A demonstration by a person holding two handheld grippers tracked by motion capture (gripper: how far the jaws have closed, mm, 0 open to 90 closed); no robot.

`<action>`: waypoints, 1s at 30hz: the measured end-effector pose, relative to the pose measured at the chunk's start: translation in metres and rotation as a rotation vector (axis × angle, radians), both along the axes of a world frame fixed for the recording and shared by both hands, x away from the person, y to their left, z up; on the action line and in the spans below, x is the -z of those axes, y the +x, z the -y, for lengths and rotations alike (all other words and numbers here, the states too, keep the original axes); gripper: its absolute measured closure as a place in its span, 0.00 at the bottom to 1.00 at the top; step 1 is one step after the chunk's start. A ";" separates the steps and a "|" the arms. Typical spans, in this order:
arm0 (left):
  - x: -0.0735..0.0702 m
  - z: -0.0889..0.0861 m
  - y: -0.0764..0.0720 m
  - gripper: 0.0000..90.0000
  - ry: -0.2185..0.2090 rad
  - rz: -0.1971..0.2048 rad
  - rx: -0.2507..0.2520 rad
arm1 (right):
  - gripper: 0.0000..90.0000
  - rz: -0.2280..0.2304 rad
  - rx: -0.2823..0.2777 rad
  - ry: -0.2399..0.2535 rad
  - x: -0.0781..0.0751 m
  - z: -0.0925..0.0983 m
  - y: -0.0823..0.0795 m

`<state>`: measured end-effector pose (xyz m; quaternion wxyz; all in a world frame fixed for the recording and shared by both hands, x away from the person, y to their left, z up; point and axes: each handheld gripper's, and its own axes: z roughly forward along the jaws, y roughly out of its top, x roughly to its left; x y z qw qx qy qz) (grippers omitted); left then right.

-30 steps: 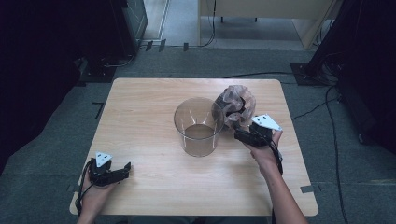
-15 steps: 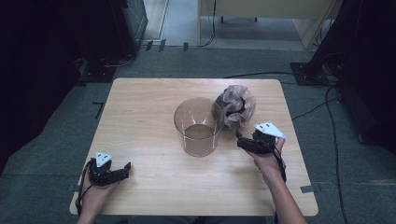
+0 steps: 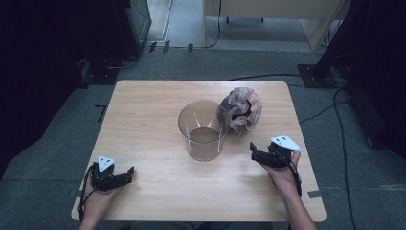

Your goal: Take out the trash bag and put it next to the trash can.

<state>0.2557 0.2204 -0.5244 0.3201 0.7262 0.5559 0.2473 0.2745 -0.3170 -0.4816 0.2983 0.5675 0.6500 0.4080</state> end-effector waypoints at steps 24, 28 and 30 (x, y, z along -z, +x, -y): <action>0.000 0.000 0.000 0.11 0.001 -0.001 -0.005 | 0.01 -0.058 0.044 0.020 0.021 0.041 -0.035; 0.000 0.000 0.000 0.11 0.001 -0.001 -0.005 | 0.01 -0.071 0.056 0.021 0.026 0.048 -0.041; 0.000 0.000 0.000 0.11 0.001 -0.001 -0.004 | 0.01 -0.075 0.061 0.017 0.028 0.051 -0.044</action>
